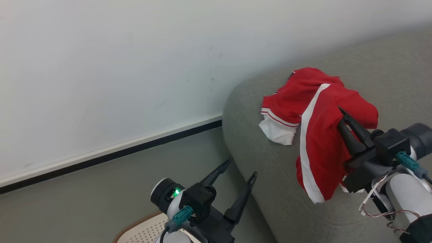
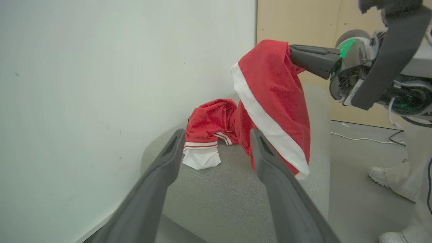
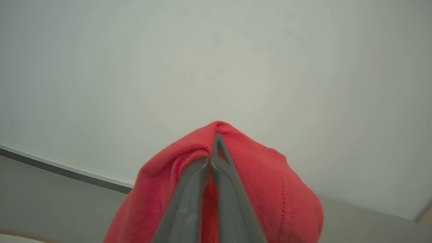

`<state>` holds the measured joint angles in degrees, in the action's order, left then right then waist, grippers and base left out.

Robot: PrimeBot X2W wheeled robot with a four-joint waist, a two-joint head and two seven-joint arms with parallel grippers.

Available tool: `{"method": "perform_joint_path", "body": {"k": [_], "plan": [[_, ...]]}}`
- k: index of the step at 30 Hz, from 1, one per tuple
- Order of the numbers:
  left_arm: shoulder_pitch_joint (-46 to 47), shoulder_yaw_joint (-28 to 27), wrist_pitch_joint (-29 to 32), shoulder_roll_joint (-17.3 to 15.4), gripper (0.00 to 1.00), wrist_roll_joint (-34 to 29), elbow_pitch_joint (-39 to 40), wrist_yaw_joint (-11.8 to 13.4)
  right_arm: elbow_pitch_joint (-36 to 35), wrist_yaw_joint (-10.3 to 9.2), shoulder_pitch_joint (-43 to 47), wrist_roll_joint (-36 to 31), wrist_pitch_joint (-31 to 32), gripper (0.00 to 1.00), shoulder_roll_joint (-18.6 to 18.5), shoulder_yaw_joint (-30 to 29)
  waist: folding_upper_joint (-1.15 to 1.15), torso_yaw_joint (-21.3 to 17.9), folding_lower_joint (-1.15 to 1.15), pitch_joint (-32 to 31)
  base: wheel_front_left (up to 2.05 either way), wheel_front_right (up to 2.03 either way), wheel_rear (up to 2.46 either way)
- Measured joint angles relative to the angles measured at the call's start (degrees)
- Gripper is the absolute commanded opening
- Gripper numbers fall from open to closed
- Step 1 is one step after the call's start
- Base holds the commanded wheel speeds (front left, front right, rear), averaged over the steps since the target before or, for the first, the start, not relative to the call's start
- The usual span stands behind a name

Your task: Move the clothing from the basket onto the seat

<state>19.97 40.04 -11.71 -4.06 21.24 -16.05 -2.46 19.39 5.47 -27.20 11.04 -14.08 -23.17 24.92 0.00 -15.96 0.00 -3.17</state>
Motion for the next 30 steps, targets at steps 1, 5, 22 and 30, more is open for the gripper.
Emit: {"method": "perform_joint_path", "body": {"k": [1, 5, 22, 30], "plan": [[-0.1, 0.2, 0.0, 0.0, 1.00, 0.1, 0.0, 0.0, -0.7, 0.00, 0.2, 0.1, 0.5, 0.00, -0.3, -0.3, 0.00, -0.8, 0.00, 0.1, 0.00, 0.00, 0.00], [-0.3, 0.7, 0.0, 0.1, 1.00, 0.1, 0.1, 0.5, -2.4, 0.01, 0.3, 0.1, 1.7, 0.00, -1.5, -0.4, 0.00, -4.1, 0.00, 0.7, 0.00, 0.00, 0.00], [2.3, 4.0, 0.6, 0.6, 1.00, -0.8, 0.9, 0.4, -4.1, 0.34, -7.8, 2.8, 6.8, 0.00, -5.7, -5.0, 0.00, -8.2, 0.00, 7.7, 0.00, 0.00, 0.00], [3.4, 4.2, 1.6, -1.2, 1.00, -2.2, 4.5, 0.4, 1.0, 0.34, -17.9, 4.5, 10.6, 0.00, -9.7, -10.8, 0.00, -4.5, 0.00, 12.3, 0.00, 0.00, 0.00]]}}
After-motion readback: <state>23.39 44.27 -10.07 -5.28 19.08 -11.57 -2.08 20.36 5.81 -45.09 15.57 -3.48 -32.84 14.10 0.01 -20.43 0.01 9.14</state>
